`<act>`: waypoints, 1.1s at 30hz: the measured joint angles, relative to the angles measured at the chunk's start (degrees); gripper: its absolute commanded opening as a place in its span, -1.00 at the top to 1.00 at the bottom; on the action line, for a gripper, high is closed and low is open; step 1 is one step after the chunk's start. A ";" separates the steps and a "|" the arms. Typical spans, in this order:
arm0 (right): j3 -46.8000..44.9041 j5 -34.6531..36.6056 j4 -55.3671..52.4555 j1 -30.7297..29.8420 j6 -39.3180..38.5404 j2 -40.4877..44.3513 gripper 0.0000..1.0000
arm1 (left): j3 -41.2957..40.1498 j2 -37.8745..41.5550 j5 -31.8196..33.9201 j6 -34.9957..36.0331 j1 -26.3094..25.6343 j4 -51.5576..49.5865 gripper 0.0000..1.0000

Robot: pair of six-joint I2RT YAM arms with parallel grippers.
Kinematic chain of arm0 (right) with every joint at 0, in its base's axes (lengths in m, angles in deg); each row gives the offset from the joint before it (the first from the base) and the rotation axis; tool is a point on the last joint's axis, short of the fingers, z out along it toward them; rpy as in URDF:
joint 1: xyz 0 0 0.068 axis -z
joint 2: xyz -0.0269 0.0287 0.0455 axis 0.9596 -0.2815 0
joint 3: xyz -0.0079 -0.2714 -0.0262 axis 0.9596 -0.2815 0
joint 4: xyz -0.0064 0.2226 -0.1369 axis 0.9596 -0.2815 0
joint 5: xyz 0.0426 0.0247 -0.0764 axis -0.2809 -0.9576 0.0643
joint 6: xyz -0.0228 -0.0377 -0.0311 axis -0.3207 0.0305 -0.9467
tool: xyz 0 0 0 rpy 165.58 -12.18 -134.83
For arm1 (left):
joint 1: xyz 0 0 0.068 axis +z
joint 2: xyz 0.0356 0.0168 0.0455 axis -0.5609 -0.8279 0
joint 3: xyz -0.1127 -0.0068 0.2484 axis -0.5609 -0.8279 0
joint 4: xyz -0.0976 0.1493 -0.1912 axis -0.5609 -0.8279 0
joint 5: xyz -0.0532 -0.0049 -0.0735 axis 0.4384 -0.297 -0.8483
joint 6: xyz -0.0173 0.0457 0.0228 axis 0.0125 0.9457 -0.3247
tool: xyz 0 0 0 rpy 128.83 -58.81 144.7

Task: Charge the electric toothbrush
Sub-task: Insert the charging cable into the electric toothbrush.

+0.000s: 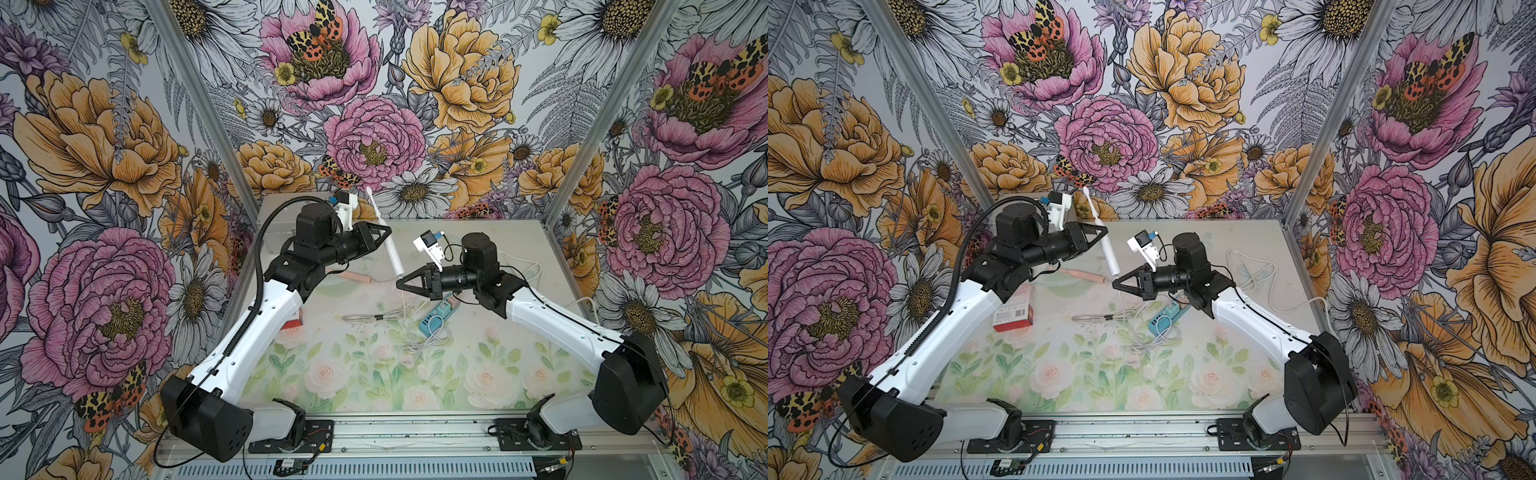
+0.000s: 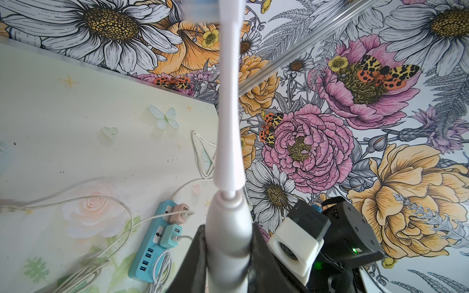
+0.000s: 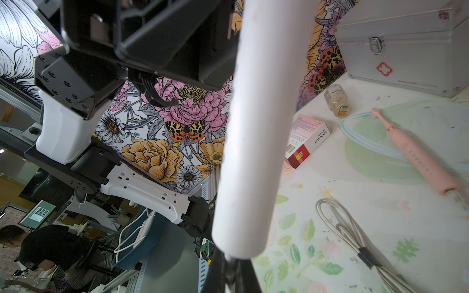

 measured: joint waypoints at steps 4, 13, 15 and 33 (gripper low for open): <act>0.00 -0.68 0.31 0.09 0.22 0.00 1.00 | 0.00 0.09 -0.48 0.42 0.00 0.20 1.00; 0.00 -1.16 0.52 0.07 0.17 0.31 1.00 | -0.02 0.11 -1.95 0.35 0.94 0.09 1.00; 0.00 -1.07 0.66 0.07 0.20 0.44 1.00 | 0.00 0.11 -2.62 0.15 1.22 0.11 1.00; 0.02 -0.87 1.16 -0.57 -0.22 0.22 1.00 | 0.00 0.07 -3.13 -1.92 1.18 -0.04 1.00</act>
